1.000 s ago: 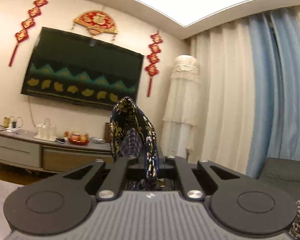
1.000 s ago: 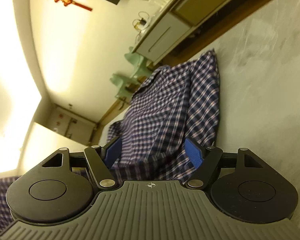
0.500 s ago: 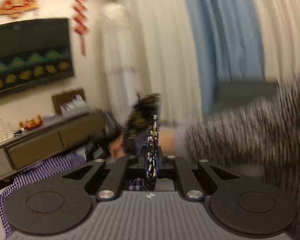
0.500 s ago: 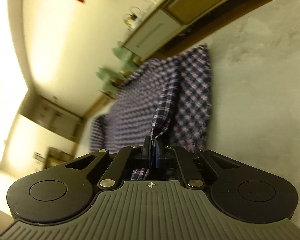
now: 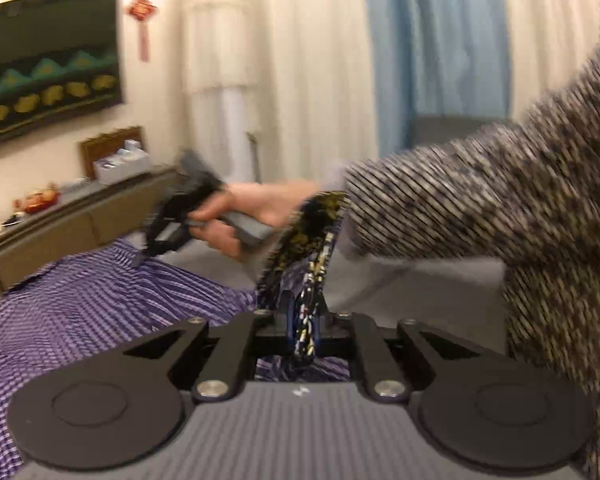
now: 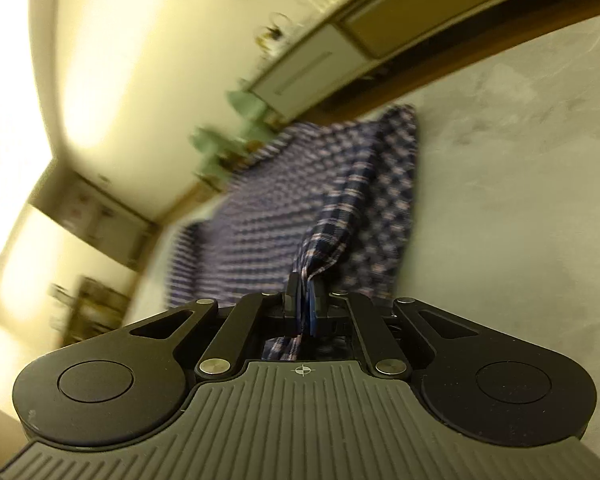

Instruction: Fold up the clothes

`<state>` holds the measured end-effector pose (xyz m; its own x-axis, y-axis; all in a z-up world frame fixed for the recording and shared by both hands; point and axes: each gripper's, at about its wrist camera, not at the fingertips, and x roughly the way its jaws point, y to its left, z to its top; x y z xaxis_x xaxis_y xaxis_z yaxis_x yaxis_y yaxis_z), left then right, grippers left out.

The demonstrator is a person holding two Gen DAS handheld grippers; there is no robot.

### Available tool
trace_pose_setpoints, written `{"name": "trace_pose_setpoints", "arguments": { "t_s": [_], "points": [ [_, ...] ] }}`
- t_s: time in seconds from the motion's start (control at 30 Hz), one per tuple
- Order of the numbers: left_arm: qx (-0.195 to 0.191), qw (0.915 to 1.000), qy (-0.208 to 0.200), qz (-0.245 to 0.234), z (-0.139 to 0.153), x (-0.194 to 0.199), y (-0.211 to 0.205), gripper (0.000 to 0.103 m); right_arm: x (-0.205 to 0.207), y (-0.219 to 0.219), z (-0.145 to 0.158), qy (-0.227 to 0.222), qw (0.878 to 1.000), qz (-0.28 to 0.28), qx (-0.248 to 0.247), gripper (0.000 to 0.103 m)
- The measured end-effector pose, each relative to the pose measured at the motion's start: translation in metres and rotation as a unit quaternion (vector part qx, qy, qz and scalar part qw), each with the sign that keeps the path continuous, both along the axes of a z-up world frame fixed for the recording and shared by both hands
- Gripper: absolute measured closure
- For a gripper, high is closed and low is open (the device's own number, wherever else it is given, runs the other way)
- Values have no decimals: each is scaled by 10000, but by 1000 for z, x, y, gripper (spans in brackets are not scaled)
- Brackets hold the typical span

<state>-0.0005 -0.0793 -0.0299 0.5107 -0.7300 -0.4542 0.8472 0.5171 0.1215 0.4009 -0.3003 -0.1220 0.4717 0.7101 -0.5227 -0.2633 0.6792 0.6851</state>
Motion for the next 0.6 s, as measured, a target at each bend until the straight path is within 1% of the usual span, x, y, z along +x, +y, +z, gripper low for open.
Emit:
{"name": "trace_pose_setpoints", "arguments": {
  "t_s": [0.03, 0.07, 0.1, 0.13, 0.17, 0.2, 0.23, 0.27, 0.33, 0.37, 0.4, 0.47, 0.5, 0.53, 0.57, 0.6],
  "points": [
    [94, 9999, 8, -65, -3, -2, -3, 93, 1, 4, -1, 16, 9997, -48, -246, 92],
    [188, 9997, 16, -129, -7, -3, -6, 93, 2, 8, -1, -33, 9993, -94, -368, 97],
    [282, 9994, 24, -194, -10, -5, -9, 93, 3, 12, 0, -87, 9987, -141, -481, 95],
    [376, 9990, 32, -259, -14, -6, -12, 93, 5, 12, 2, -87, 9985, -214, -491, 91],
    [470, 9984, 40, -323, -17, -8, -15, 93, 4, 9, 5, -118, 9980, -284, -545, 85],
    [564, 9976, 48, -388, -20, -10, -18, 93, 2, 11, 10, -249, 9965, -367, -711, 78],
    [658, 9968, 56, -452, -24, -11, -21, 93, 0, 12, 15, -388, 9943, -452, -884, 65],
    [751, 9958, 64, -517, -27, -13, -24, 93, -2, 14, 20, -526, 9916, -536, -1057, 63],
    [940, 9935, 80, -642, -34, -16, -29, 92, -5, 19, 25, -671, 9836, -585, -1567, 62],
    [1066, 9924, 61, -613, -40, -17, -30, 91, -4, 23, 26, -712, 9782, -604, -1854, 62],
    [1119, 9920, 52, -580, -44, -17, -28, 91, -4, 25, 28, -736, 9746, -634, -2018, 62],
    [1224, 9911, 34, -514, -52, -18, -25, 85, -11, 20, 41, -760, 9740, -720, -2010, 62],
    [1244, 9909, -1, -512, -53, -20, -24, 85, -15, 17, 47, -772, 9738, -763, -2000, 62],
    [1263, 9907, -35, -511, -55, -22, -23, 78, -22, 15, 57, -823, 9731, -794, -2000, 60],
    [1281, 9904, -70, -509, -57, -23, -22, 74, -30, 12, 67, -876, 9724, -824, -2000, 58],
    [1273, 9905, -123, -500, -57, -26, -21, 72, -38, 13, 76, -919, 9716, -798, -2029, 57]
  ]
}}
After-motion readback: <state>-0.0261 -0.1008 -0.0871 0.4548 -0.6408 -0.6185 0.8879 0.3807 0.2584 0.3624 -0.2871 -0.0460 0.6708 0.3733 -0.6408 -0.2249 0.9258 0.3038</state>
